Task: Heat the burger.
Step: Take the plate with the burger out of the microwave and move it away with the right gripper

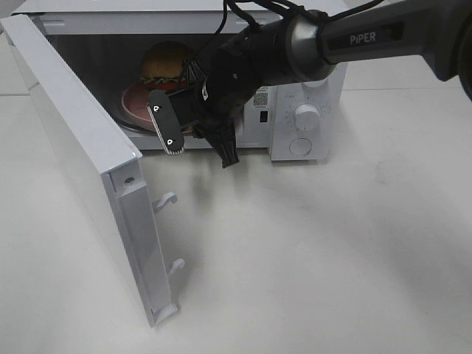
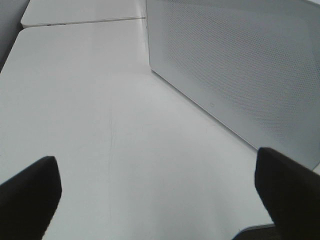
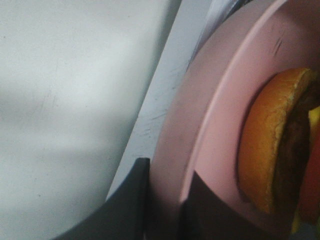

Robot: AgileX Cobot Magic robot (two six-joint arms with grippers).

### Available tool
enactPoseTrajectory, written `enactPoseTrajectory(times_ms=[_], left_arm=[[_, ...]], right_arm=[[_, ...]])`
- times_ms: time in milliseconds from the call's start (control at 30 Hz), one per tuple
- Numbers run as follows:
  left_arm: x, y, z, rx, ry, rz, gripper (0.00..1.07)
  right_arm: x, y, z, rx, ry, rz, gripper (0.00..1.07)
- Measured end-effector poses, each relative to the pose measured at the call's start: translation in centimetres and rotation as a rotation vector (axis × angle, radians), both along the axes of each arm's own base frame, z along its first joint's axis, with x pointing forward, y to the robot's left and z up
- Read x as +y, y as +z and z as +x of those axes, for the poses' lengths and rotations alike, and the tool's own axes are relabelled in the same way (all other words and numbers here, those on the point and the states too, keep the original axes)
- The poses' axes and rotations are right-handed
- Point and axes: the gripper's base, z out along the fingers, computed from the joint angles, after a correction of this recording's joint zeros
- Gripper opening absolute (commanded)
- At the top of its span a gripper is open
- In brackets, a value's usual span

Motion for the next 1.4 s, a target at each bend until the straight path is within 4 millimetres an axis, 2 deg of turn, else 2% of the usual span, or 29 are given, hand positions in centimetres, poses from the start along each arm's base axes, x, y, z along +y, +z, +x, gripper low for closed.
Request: enactPoseTrajectory(times_ms=[500,767,1133,1400], left_arm=[[0.0,0.0,0.0,0.000,0.000,0.000,0.98],[0.0,0.0,0.0,0.000,0.000,0.000,0.98],[0.0,0.0,0.0,0.000,0.000,0.000,0.98],[0.0,0.0,0.0,0.000,0.000,0.000,0.98]], right_arm=[[-1.2,0.1,-0.4,-0.037,0.057,0.007,0.00],[-1.2,1.3,-0.7,-0.058,0.054,0.057,0.00],[-2.5,1.0,-2.7,-0.042,0.104,0.022,0.00],[-3.4,1.7,-4.5,-0.075,0.124,0.046,0.00]])
